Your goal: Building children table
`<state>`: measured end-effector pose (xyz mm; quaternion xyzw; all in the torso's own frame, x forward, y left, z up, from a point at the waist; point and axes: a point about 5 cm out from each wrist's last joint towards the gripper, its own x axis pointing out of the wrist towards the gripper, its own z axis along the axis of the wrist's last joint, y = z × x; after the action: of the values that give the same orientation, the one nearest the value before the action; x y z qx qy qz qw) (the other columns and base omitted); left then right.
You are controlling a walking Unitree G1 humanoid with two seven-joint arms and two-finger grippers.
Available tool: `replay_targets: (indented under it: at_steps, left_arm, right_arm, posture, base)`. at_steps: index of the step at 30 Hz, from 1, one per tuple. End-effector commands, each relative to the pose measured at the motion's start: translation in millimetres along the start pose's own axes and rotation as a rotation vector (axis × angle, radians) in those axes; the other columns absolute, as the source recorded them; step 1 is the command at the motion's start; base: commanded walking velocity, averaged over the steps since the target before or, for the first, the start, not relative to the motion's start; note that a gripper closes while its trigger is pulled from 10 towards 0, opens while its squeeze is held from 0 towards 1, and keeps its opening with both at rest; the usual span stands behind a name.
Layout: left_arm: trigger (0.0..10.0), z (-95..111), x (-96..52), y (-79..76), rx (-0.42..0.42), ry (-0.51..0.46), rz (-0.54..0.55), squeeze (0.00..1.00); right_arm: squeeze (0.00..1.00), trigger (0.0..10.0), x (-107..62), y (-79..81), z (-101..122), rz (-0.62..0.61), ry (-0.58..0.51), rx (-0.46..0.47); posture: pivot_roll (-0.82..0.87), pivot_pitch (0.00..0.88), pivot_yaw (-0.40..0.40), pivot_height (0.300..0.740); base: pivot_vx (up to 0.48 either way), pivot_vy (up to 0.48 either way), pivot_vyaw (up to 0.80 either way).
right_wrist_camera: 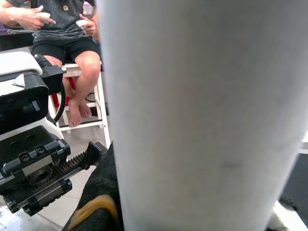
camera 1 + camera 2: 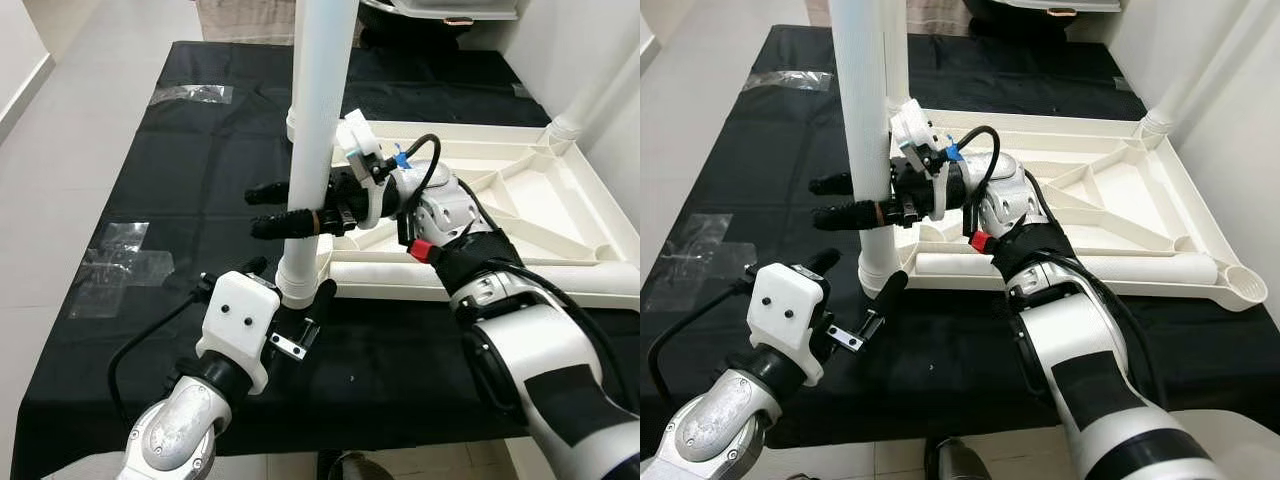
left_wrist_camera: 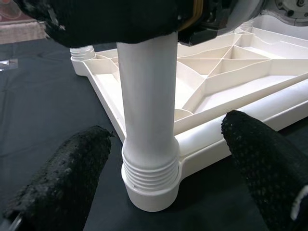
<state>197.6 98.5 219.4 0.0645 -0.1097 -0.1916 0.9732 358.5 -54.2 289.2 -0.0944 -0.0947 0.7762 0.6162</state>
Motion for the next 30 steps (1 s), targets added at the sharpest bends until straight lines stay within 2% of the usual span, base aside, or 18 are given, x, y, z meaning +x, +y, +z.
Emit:
replay_targets:
  at_steps: [1, 6, 10, 12, 15, 20, 21, 23, 25, 26, 28, 29, 30]
  left_arm:
    - [10.0, -3, 0.3, 0.6, 0.007, 0.017, -0.004, 0.0]
    - [10.0, -3, 1.7, 2.9, 0.017, 0.013, -0.004, 0.0]
    - [10.0, -3, 2.6, 6.9, 0.028, 0.009, 0.004, 0.0]
    - [10.0, -3, 2.7, 7.3, 0.029, 0.008, 0.005, 0.0]
    - [10.0, -2, 3.3, 8.8, 0.038, 0.006, 0.006, 0.0]
    - [10.0, -2, 3.7, 9.5, 0.041, 0.004, 0.007, 0.0]
    - [10.0, -2, 3.6, 9.3, 0.041, 0.003, 0.006, 0.0]
    - [10.0, -2, 3.6, 9.3, 0.041, 0.003, 0.006, 0.0]
    - [10.0, -2, 3.9, 9.0, 0.041, 0.002, 0.005, 0.0]
    - [10.0, -2, 3.9, 9.0, 0.041, 0.002, 0.005, 0.0]
    - [10.0, -3, 3.9, 8.6, 0.039, 0.002, 0.004, 0.0]
    - [10.0, -3, 3.9, 8.6, 0.039, 0.002, 0.004, 0.0]
    - [10.0, -3, 4.0, 8.4, 0.04, 0.002, 0.003, 0.0]
  right_arm:
    - [0.0, 10.0, 1.8, 7.5, -33, -0.024, 0.053, 0.12]
    - [0.0, 10.0, -4.1, 6.3, -34, -0.109, 0.041, 0.105]
    - [0.0, 10.0, -10.4, 3.0, -41, -0.253, 0.066, 0.109]
    - [0.0, 10.0, -11.1, 2.4, -42, -0.271, 0.064, 0.117]
    - [0.0, 10.0, -15.5, -1.6, -47, -0.392, 0.08, 0.122]
    - [0.0, 10.0, -17.5, -3.2, -49, -0.447, 0.092, 0.117]
    - [0.0, 10.0, -19.5, -6.4, -49, -0.536, 0.109, 0.108]
    - [0.0, 10.0, -19.5, -6.4, -49, -0.536, 0.109, 0.108]
    - [0.0, 10.0, -20.5, -11.1, -49, -0.64, 0.115, 0.111]
    - [0.0, 10.0, -20.5, -11.1, -49, -0.64, 0.115, 0.111]
    - [0.0, 10.0, -23.2, -19.0, -53, -0.803, 0.169, 0.145]
    - [0.0, 10.0, -23.2, -19.0, -53, -0.803, 0.169, 0.145]
    - [0.0, 10.0, -25.3, -22.7, -54, -0.89, 0.198, 0.146]
  posture:
    - [0.11, 0.268, -0.123, 0.74]
    - [0.11, 0.266, -0.123, 0.74]
    - [0.11, 0.265, -0.117, 0.74]
    - [0.11, 0.265, -0.117, 0.74]
    - [0.11, 0.261, -0.119, 0.74]
    - [0.11, 0.261, -0.119, 0.74]
    - [0.11, 0.251, -0.117, 0.74]
    - [0.11, 0.251, -0.117, 0.74]
    - [0.11, 0.248, -0.119, 0.74]
    - [0.11, 0.248, -0.119, 0.74]
    - [0.11, 0.247, -0.118, 0.74]
    - [0.11, 0.247, -0.118, 0.74]
    - [0.11, 0.247, -0.118, 0.74]
  base:
    - [0.0, 0.0, 0.0]
    - [0.0, 0.0, 0.0]
    - [0.0, 0.0, 0.0]
    - [0.0, 0.0, 0.0]
    - [0.0, 0.0, 0.0]
    - [0.0, 0.0, 0.0]
    - [0.0, 0.0, 0.0]
    - [0.0, 0.0, 0.0]
    - [0.0, 0.0, 0.0]
    - [0.0, 0.0, 0.0]
    - [0.0, 0.0, 0.0]
    - [0.0, 0.0, 0.0]
    - [0.0, 0.0, 0.0]
